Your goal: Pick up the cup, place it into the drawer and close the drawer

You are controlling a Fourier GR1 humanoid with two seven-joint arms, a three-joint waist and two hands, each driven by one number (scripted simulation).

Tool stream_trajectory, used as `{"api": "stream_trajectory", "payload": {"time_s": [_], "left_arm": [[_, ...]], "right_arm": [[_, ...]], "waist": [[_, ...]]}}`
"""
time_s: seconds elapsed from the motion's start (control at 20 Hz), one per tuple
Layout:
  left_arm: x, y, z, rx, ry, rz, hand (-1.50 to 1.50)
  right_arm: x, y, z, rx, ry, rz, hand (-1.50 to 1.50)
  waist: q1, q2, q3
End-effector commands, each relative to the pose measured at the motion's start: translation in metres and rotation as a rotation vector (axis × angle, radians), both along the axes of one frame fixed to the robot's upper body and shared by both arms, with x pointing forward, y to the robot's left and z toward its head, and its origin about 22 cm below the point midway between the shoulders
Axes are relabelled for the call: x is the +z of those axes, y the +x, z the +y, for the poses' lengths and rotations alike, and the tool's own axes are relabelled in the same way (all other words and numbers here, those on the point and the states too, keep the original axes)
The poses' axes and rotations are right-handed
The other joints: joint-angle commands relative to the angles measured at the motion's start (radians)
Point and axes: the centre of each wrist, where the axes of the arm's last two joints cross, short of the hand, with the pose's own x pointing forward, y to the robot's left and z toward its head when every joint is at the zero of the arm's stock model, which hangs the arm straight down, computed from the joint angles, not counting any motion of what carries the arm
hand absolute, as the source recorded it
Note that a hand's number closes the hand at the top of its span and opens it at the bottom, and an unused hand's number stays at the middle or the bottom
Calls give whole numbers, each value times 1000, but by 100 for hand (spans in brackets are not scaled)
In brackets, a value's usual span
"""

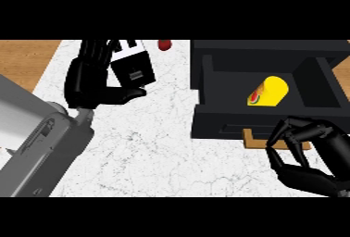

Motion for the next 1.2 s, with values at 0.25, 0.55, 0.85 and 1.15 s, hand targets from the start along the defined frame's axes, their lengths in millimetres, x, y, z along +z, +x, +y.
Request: {"api": "stream_trajectory", "payload": {"time_s": [0.25, 0.55, 0.85, 1.15], "left_arm": [[-30, -34, 68, 13, 3, 10, -150], [-39, -66, 106, 16, 9, 26, -150], [-39, -70, 120, 30, 0, 15, -150], [-36, -94, 122, 45, -4, 16, -150]], "right_arm": [[-27, 17, 21, 52, -441, -103, 150], [-73, 43, 47, 35, -528, -106, 150], [-107, 75, 45, 31, -626, -63, -150], [-127, 100, 36, 33, -651, -11, -150]], "waist": [[1, 7, 0], [-3, 7, 0], [-14, 8, 0], [-16, 6, 1]]}}
